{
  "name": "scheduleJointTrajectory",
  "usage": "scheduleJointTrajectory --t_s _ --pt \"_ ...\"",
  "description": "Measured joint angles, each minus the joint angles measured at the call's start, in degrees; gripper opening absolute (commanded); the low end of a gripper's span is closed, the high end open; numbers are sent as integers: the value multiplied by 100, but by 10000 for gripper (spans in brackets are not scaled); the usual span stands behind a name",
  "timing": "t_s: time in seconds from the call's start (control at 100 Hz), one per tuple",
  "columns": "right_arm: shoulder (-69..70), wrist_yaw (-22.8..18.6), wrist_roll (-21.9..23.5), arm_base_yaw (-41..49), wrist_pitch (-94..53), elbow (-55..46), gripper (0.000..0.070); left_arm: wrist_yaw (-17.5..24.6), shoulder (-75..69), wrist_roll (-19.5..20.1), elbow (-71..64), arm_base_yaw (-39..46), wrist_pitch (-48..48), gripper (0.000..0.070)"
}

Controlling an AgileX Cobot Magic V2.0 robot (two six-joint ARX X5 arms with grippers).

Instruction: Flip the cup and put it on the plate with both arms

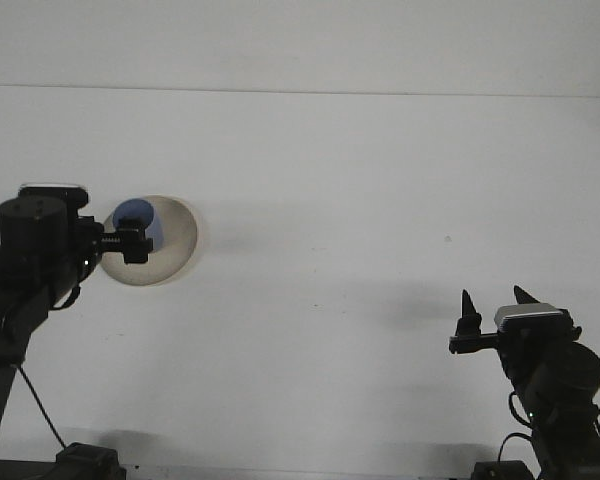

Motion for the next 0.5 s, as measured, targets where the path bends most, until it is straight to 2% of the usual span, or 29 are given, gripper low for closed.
scheduleJointTrajectory --t_s 0.26,0.5 --pt "0 0 0 0 0 0 551 0 -1674 15 -2037 -46 1451 509" --pt "0 0 0 0 0 0 551 0 -2924 291 -3565 -46 2085 509"
